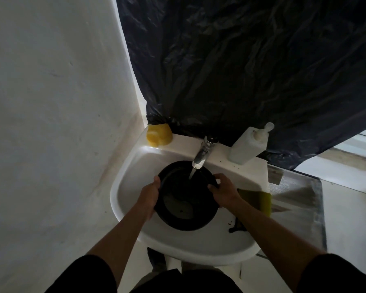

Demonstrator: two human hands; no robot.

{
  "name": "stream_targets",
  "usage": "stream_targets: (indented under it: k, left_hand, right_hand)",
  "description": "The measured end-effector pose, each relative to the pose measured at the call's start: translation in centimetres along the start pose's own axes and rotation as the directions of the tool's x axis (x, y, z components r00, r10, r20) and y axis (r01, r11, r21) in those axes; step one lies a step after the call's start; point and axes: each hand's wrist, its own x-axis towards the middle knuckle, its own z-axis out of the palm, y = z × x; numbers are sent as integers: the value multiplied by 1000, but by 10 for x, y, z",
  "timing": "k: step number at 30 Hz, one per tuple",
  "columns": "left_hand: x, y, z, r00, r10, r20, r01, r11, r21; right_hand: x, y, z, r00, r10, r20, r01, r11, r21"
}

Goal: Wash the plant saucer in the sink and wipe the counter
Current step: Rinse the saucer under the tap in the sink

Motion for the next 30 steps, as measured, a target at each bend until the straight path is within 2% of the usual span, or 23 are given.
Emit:
stream_targets:
  k: [5, 7, 9, 10, 16, 23, 30]
  left_hand:
    - [-2, 0, -4, 1000, 20, -8, -20, 999, 34]
    - [-12, 3, -2, 992, 124, -26, -118, 980, 159]
    - [-19, 5, 1, 965, 258, -43, -229, 914, 336]
    - [-21, 4, 3, 959, 280, -39, -246, 895, 373]
    - [-17, -4, 7, 977, 213, 13, -197, 876, 439]
    - [-15, -10, 11, 985, 173, 9, -165, 923, 348]
    - [-16, -12, 7, 990, 138, 22, -137, 936, 324]
  right_hand:
    - [5, 1, -1, 1000, -27, -11, 27, 999, 44]
    - [6, -1, -3, 999, -38, -17, 39, 998, 46]
    - [6, -5, -5, 998, -59, -37, 61, 997, 46]
    - [6, -6, -7, 997, -69, -40, 70, 997, 39]
    - [3, -8, -16, 987, -133, -94, 133, 991, -8]
    - [-9, -13, -24, 965, -212, -156, 211, 977, -23]
    - [-10, -16, -24, 964, -224, -146, 229, 973, 18]
